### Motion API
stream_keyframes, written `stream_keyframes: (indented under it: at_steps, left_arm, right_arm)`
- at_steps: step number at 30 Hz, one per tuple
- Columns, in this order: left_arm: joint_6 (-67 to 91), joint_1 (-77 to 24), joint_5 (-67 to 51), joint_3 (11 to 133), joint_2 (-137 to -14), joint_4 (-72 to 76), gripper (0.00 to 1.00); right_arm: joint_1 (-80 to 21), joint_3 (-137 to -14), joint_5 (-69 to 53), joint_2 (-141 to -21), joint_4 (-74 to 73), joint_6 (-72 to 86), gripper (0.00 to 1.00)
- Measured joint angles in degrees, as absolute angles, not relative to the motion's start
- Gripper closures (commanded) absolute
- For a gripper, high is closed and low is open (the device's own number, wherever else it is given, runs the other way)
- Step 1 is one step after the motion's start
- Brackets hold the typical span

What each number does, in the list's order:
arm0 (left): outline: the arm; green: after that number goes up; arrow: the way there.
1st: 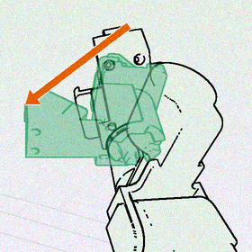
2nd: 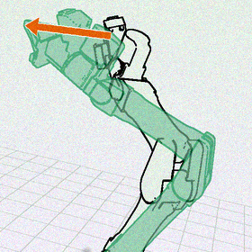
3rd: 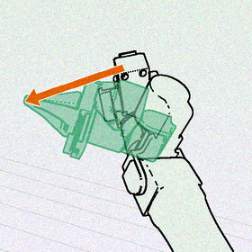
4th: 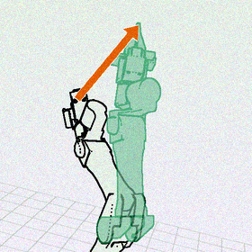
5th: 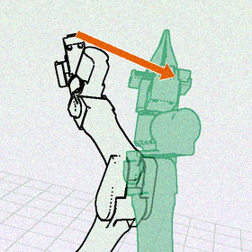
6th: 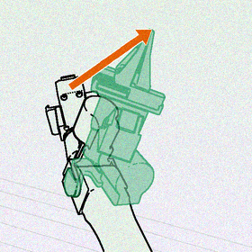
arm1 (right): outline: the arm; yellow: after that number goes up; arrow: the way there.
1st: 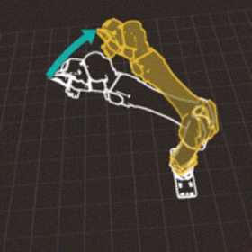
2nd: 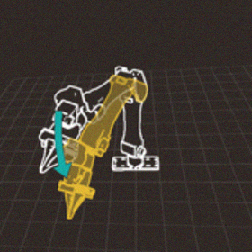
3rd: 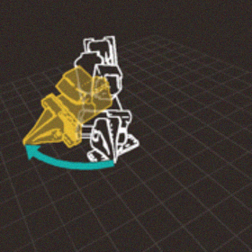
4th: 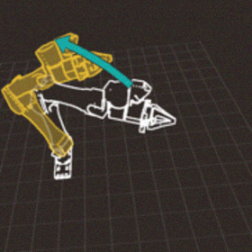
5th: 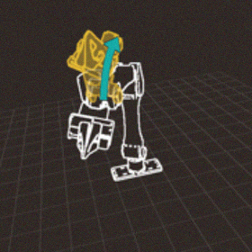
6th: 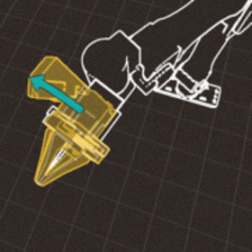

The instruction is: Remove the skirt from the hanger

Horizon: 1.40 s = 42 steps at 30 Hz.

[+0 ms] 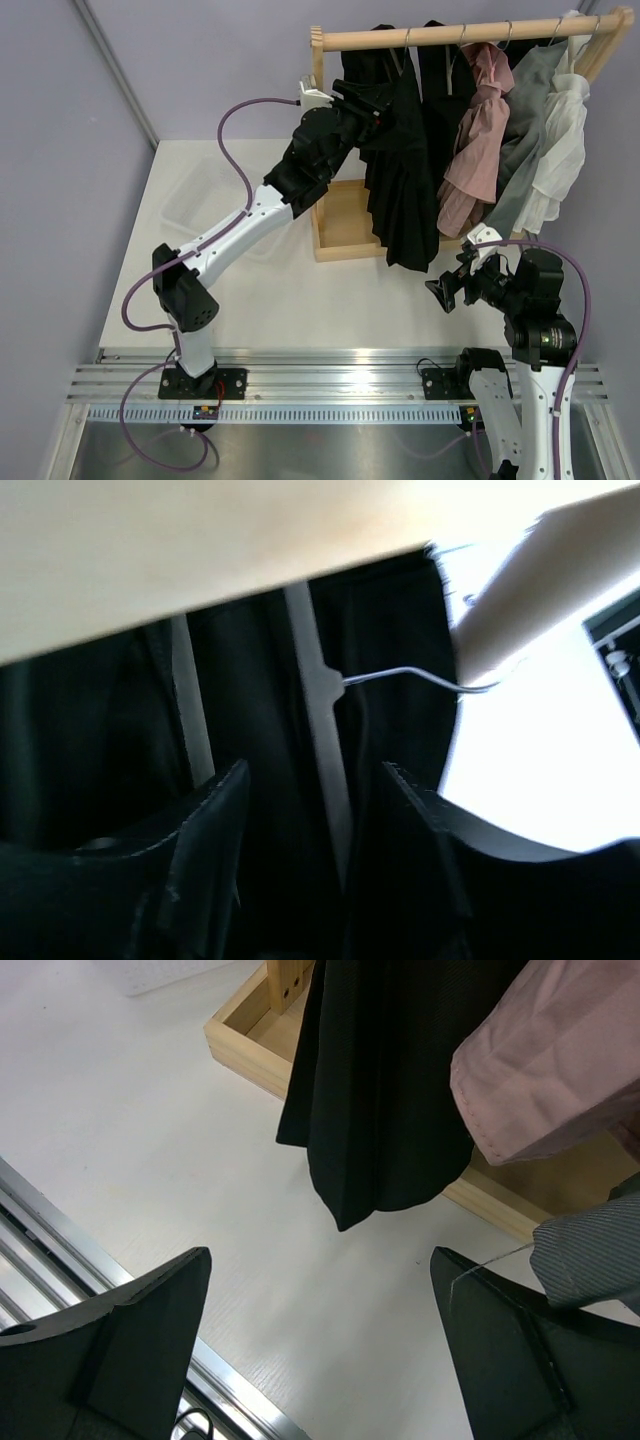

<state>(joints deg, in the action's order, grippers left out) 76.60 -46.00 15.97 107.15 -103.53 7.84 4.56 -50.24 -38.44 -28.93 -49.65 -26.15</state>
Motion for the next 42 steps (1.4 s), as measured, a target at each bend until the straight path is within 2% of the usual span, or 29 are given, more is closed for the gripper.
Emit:
stream_keyframes:
  at_steps: [6, 12, 20, 28, 37, 42]
  left_arm:
    - [76.60, -45.65, 16.23, 114.65, -108.18, 3.88, 0.44]
    - [76.66, -45.50, 15.51, 118.63, -110.72, 2.17, 0.37]
    - [74.30, -46.04, 14.37, 118.52, -110.69, 2.20, 0.34]
    - [64.53, -49.34, 12.64, 118.48, -109.60, 2.24, 0.27]
    - [57.78, -51.83, 15.53, 118.52, -109.67, 2.11, 0.27]
    - [56.36, -51.86, 18.57, 123.76, -112.88, 0.34, 0.34]
  right_arm:
    - [4.56, -50.24, -38.39, -28.18, -49.65, -26.15, 0.00]
    - [4.56, -50.24, -38.15, -27.79, -49.60, -26.15, 0.01]
    - [4.56, -50.22, -38.02, -27.53, -49.60, -26.15, 0.00]
    - [4.56, -50.22, -38.02, -27.22, -49.60, -26.15, 0.00]
    - [4.56, -50.22, -38.02, -27.07, -49.60, -26.15, 0.00]
    - [4.56, -50.22, -38.04, -26.98, -49.60, -26.15, 0.01]
